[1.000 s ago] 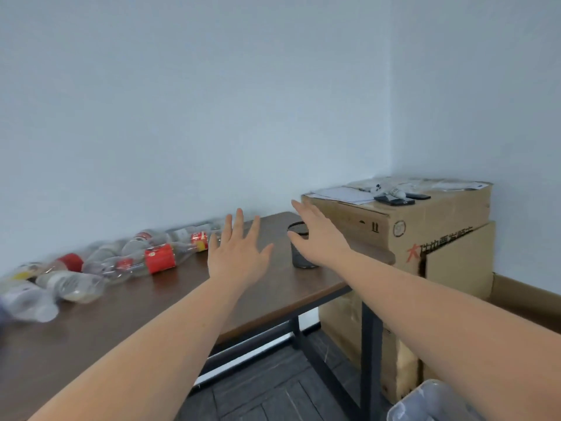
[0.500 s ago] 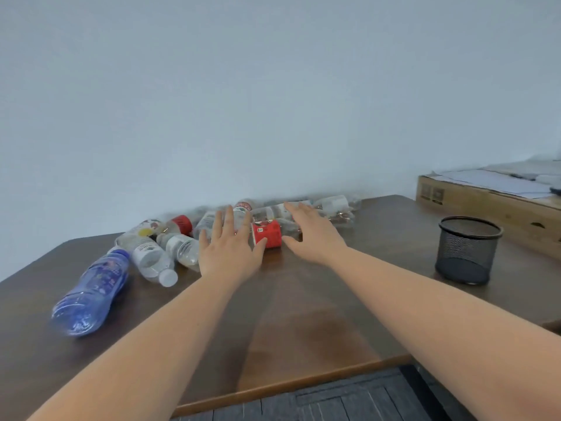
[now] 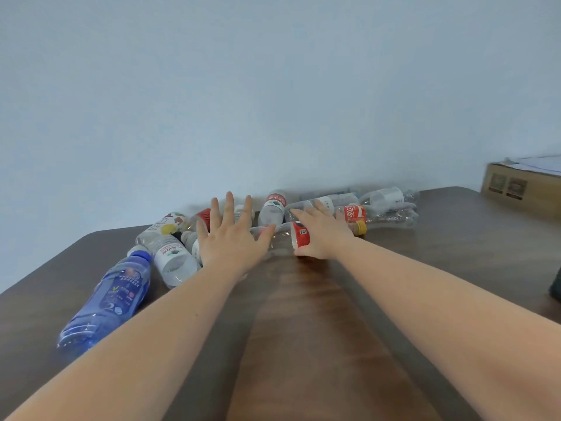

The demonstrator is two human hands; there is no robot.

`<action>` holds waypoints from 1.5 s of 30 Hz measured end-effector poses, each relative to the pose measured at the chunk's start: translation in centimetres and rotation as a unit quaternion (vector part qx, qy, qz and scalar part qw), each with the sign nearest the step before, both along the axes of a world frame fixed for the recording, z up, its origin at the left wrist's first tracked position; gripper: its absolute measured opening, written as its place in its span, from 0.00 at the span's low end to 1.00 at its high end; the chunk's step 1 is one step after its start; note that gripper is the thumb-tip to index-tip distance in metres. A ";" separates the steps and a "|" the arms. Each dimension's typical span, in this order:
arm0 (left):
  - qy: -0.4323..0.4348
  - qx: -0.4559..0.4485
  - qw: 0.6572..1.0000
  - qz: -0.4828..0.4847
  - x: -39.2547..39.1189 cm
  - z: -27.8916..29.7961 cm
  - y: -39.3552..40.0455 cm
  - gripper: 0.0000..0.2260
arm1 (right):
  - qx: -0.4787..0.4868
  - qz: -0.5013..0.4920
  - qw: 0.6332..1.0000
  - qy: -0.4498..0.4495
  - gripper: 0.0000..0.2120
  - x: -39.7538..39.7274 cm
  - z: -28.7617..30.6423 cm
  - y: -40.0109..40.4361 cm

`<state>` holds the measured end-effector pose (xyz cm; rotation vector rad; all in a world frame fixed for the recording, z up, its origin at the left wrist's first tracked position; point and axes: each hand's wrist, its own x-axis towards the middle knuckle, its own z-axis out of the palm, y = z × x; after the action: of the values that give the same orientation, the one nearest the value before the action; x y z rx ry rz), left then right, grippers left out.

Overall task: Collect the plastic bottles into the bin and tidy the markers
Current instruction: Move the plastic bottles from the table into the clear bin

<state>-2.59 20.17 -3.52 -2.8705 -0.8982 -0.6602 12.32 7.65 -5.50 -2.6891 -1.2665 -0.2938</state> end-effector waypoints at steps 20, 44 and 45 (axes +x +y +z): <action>0.007 -0.045 0.998 0.042 2.1 0.1 1.6 0.38 | 0.315 -0.066 0.945 -0.048 0.38 0.9 1.8 -2.3; 0.037 -0.067 0.997 0.006 0.5 -2.5 1.3 0.23 | 0.343 -0.042 0.938 -0.010 0.39 -1.9 2.7 -2.5; 0.022 -0.057 0.998 0.001 0.3 -2.0 1.0 0.23 | 0.345 -0.045 0.937 -0.010 0.39 -1.9 2.8 -2.6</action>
<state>-2.32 21.20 -5.49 -2.9696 -0.9623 -0.5615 10.38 5.05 -2.71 -2.1334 -0.8259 -0.6406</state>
